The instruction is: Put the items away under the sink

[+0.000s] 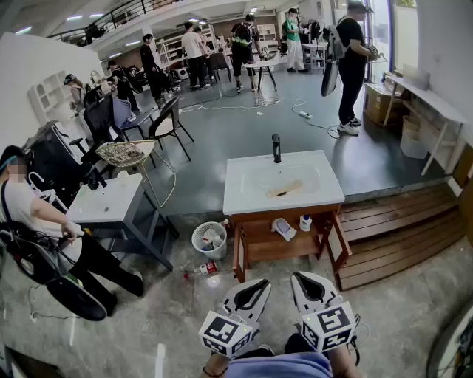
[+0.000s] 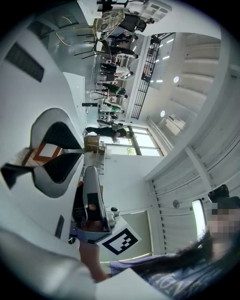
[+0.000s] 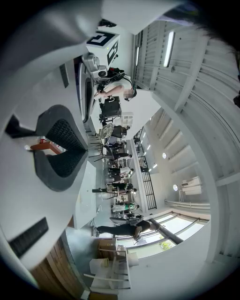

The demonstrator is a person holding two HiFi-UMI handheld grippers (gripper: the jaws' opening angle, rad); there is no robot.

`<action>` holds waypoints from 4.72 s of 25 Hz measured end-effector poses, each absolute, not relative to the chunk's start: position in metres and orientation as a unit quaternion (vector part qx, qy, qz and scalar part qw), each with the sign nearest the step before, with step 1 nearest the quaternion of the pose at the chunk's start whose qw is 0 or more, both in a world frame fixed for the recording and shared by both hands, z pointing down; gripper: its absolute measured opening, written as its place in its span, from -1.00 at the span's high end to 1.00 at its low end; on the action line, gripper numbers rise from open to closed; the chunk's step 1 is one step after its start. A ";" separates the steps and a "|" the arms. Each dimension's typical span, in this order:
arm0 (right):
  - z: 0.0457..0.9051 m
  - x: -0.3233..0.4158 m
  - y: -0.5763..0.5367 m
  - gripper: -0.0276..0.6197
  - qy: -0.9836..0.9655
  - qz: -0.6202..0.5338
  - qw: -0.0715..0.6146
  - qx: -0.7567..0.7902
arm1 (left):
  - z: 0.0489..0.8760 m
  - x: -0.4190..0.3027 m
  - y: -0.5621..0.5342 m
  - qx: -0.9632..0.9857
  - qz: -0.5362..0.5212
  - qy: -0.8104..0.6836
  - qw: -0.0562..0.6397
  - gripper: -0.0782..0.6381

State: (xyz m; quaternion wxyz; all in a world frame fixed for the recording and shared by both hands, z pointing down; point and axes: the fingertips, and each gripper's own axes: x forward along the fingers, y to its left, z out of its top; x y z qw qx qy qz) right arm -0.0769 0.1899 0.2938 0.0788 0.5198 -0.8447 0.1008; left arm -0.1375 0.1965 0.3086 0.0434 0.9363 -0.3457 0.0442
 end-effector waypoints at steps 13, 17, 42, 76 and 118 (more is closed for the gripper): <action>0.303 -0.022 0.125 0.87 -0.839 0.120 0.082 0.524 | 0.317 -0.093 0.134 0.931 0.047 -0.356 0.067 0.73; 0.299 -0.005 0.101 0.87 -0.847 0.122 0.088 0.510 | 0.313 -0.076 0.111 0.926 0.048 -0.367 0.077 0.73; 0.317 0.099 0.050 0.87 -0.866 0.138 0.086 0.473 | 0.317 0.020 0.062 0.907 0.081 -0.406 0.074 0.73; 0.383 0.087 -0.188 0.87 -0.810 0.210 0.131 0.531 | 0.377 -0.037 -0.209 0.919 0.126 -0.359 0.104 0.73; 0.474 0.104 -0.253 0.87 -0.705 0.313 0.217 0.598 | 0.656 0.008 -0.442 0.883 0.440 -0.101 0.131 0.16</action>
